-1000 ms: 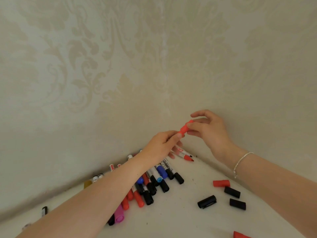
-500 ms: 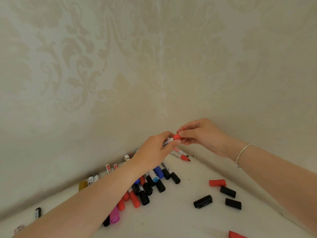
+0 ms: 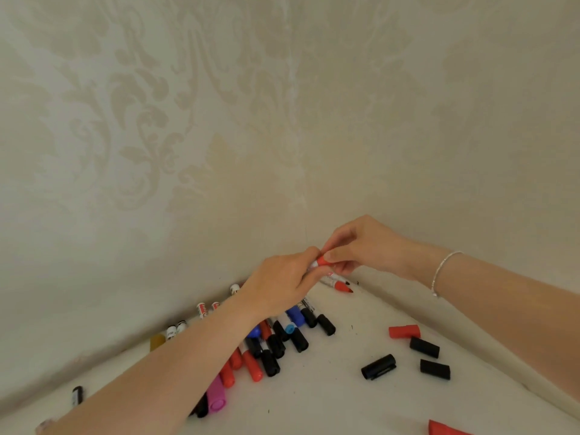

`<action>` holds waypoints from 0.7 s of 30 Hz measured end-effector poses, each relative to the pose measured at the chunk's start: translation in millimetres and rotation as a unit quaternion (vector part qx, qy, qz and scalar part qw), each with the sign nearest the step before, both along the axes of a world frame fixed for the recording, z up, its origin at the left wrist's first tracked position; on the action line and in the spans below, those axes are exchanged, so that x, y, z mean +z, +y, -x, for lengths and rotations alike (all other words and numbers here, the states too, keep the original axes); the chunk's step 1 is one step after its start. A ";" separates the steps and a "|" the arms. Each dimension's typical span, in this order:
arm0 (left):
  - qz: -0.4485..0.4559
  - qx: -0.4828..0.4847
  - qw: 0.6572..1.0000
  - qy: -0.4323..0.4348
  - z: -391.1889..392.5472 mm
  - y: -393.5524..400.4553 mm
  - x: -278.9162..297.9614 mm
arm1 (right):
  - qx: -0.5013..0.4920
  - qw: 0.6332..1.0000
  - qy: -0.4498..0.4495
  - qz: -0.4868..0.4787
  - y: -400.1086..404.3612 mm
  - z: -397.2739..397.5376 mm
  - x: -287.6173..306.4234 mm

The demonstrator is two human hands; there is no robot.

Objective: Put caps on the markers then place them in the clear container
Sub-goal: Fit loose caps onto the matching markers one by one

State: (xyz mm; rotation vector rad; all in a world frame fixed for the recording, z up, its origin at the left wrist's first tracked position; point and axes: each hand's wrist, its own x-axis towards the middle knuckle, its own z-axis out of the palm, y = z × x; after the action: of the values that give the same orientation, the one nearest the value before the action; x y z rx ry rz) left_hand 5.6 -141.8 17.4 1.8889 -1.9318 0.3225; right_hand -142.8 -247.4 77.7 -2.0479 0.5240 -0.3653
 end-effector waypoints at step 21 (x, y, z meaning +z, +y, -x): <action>-0.160 0.076 0.978 0.106 -39.7 27.4 -20.6 | 0.063 0.861 0.401 0.308 -3.3 30.5 -55.7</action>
State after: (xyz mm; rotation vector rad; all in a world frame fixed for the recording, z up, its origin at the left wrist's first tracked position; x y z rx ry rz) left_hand 45.4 -114.4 -3.2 2.1799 -1.7826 -0.1544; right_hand -173.3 -250.7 22.0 -2.8236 0.8308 0.5144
